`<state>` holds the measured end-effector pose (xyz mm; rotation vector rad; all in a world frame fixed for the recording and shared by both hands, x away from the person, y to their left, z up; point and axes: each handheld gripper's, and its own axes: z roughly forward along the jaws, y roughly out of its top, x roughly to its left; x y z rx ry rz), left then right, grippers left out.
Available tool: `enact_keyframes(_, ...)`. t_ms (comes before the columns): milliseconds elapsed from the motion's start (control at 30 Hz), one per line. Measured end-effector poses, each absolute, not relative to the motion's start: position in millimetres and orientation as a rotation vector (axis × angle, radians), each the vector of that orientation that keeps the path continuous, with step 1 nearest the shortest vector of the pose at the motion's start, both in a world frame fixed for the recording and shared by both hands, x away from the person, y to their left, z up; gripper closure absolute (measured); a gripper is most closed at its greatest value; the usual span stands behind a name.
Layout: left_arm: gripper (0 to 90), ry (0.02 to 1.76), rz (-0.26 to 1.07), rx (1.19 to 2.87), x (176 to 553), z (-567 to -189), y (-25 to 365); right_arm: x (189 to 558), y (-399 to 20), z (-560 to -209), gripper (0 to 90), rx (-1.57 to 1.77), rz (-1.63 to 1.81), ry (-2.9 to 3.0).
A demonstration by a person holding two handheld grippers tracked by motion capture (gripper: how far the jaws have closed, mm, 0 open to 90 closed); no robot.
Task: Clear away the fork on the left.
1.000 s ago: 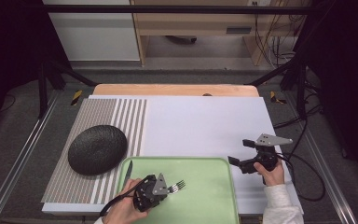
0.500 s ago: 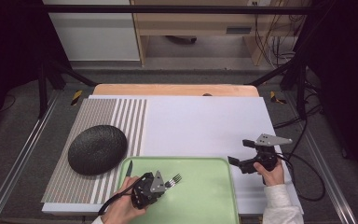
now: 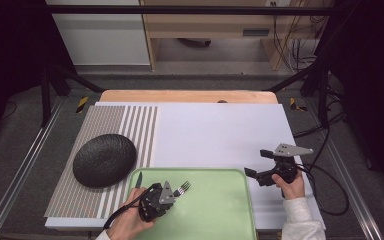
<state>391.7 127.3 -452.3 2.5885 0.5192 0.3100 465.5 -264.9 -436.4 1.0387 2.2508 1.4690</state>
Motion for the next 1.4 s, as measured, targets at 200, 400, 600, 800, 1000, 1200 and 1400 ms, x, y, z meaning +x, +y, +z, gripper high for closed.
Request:
enact_keyframes(200,90.0,0.534,0.321,2.595,393.6,-452.8,130.3,465.6,-265.1,-436.4,0.5,1.038,1.468,2.252)
enact_keyframes(400,90.0,0.553,0.337,2.599,394.5,-452.7,133.8,465.6,-265.0,-436.6,0.5,1.036,1.465,2.252)
enact_keyframes(600,90.0,0.57,0.348,2.587,395.9,-451.3,137.8,465.8,-265.1,-436.7,0.5,1.034,1.461,2.253)
enact_keyframes(800,90.0,0.576,0.349,2.583,397.2,-451.3,140.1,465.8,-264.4,-437.0,0.5,1.037,1.464,2.256)
enact_keyframes(1000,90.0,0.581,0.371,2.591,398.3,-452.2,140.7,465.9,-264.8,-436.9,0.5,1.039,1.463,2.254)
enact_keyframes(1200,90.0,0.591,0.383,2.593,399.3,-452.5,142.9,465.9,-265.0,-436.8,0.5,1.037,1.461,2.253)
enact_keyframes(1400,90.0,0.607,0.381,2.587,400.4,-452.5,146.5,465.9,-264.9,-436.8,0.5,1.039,1.462,2.254)
